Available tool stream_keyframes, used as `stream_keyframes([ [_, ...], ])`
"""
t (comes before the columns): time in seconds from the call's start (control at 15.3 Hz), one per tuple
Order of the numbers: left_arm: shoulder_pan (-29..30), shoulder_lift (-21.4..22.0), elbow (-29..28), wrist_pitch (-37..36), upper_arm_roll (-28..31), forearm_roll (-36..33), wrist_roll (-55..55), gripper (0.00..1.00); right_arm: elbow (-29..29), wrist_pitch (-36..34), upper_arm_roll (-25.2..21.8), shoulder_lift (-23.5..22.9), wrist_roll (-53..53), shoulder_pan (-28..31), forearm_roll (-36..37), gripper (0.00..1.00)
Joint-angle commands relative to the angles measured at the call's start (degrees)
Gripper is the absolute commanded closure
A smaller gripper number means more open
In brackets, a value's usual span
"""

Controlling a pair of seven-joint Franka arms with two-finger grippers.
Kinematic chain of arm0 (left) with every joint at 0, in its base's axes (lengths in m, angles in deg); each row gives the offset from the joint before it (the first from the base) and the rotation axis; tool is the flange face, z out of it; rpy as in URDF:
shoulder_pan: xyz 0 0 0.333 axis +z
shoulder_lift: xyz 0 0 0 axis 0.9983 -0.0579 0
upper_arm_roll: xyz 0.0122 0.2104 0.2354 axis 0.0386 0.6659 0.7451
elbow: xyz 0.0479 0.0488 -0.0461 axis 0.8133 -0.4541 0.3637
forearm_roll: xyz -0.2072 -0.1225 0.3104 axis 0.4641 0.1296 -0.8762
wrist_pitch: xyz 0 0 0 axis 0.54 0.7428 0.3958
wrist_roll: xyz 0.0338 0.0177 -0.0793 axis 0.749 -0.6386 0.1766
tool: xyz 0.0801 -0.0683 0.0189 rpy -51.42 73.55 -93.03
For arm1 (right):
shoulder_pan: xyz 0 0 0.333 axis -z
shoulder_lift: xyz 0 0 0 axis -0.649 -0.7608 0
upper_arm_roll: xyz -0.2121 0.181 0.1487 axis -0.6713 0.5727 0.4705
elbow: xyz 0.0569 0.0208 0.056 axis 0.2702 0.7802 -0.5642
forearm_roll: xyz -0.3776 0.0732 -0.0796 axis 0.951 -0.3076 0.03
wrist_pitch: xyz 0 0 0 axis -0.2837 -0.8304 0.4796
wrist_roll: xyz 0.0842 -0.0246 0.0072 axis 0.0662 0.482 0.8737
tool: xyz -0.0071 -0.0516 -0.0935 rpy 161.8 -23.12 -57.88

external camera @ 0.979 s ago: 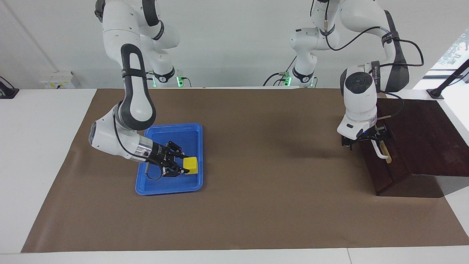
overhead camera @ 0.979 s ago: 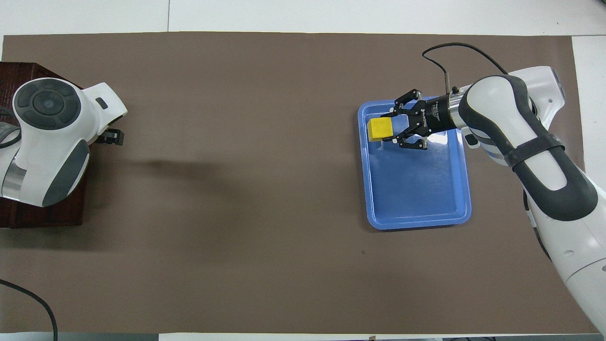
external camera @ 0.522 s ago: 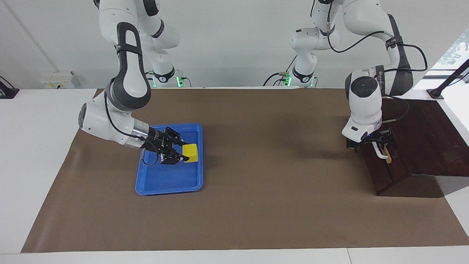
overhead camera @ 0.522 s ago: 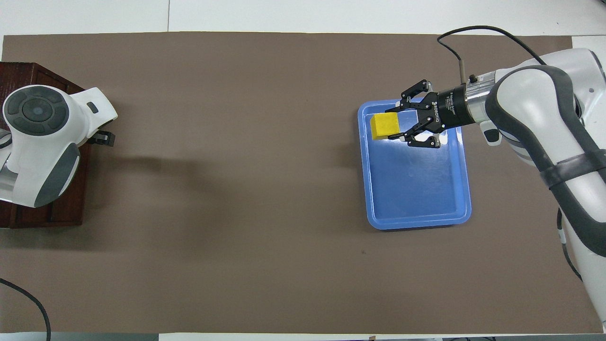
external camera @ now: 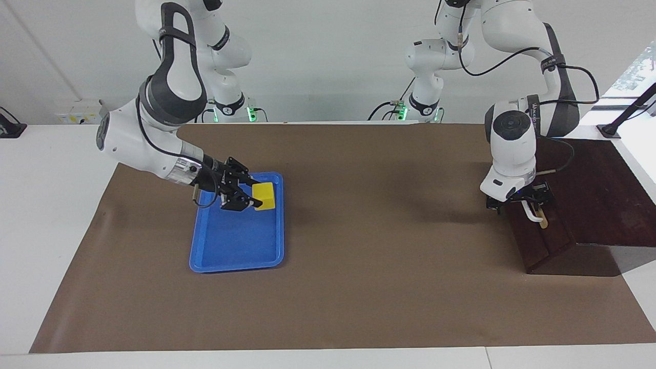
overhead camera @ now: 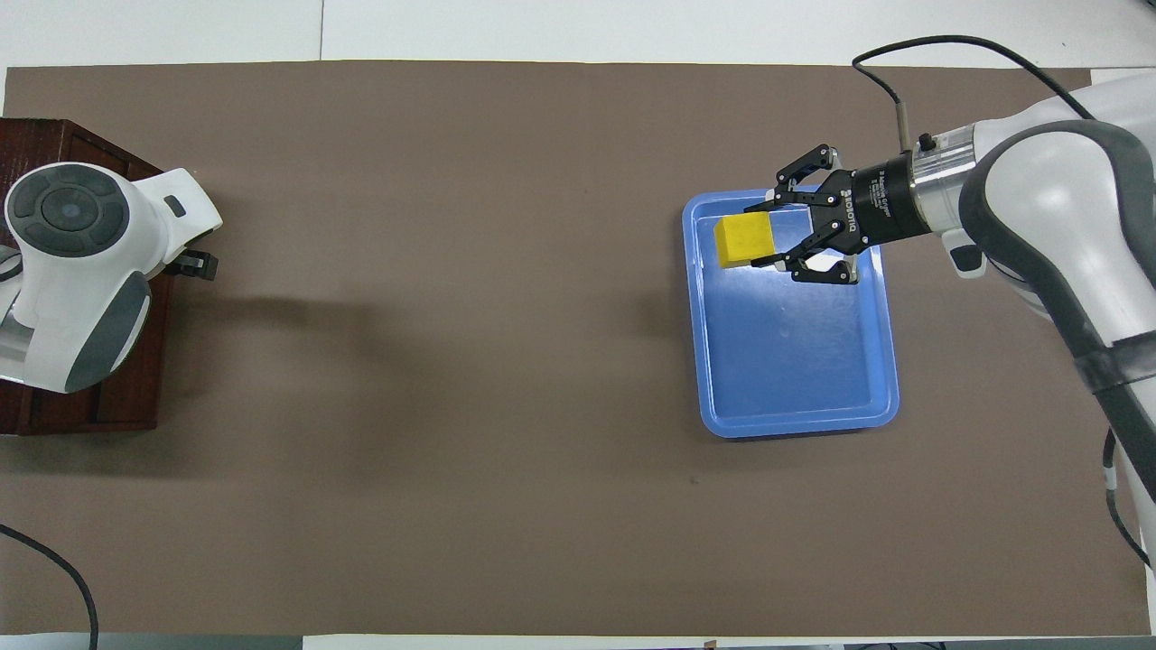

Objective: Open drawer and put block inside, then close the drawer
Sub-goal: 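Close the right gripper on the yellow cube and lift it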

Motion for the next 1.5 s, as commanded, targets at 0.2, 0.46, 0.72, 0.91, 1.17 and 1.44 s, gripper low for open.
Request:
stream_keyframes([
  [0.2,0.7,0.3,-2.6,1.7,-0.3,-0.7,-0.6,0.0,-4.4,-2.6,0.2,-0.1,-6.1,-1.3,1.5,1.0],
  [0.46,0.0,0.3,-3.0,1.5,-0.3,0.6,-0.8,0.0,-6.4,-4.4,0.2,0.5,-8.5,-2.0,1.5,1.0],
  [0.72,-0.7,0.3,-3.0,1.5,-0.4,0.9,-1.5,0.0,-6.9,-4.7,0.2,0.9,-9.3,-2.0,1.5,1.0],
  [0.91,-1.9,0.3,-3.0,1.1,-0.4,1.8,-2.4,0.0,-6.7,-4.7,0.1,0.9,-9.4,-2.0,1.4,1.0],
  [1.17,-3.0,0.4,-3.0,0.2,-0.4,3.4,-2.7,0.0,-3.9,-4.8,-0.1,2.1,-10.5,-1.3,0.6,1.0],
  [1.44,-4.1,0.5,-3.0,-1.0,-0.4,3.5,-4.7,0.0,-2.3,-4.7,-0.1,1.6,-10.2,-1.1,0.4,1.0],
])
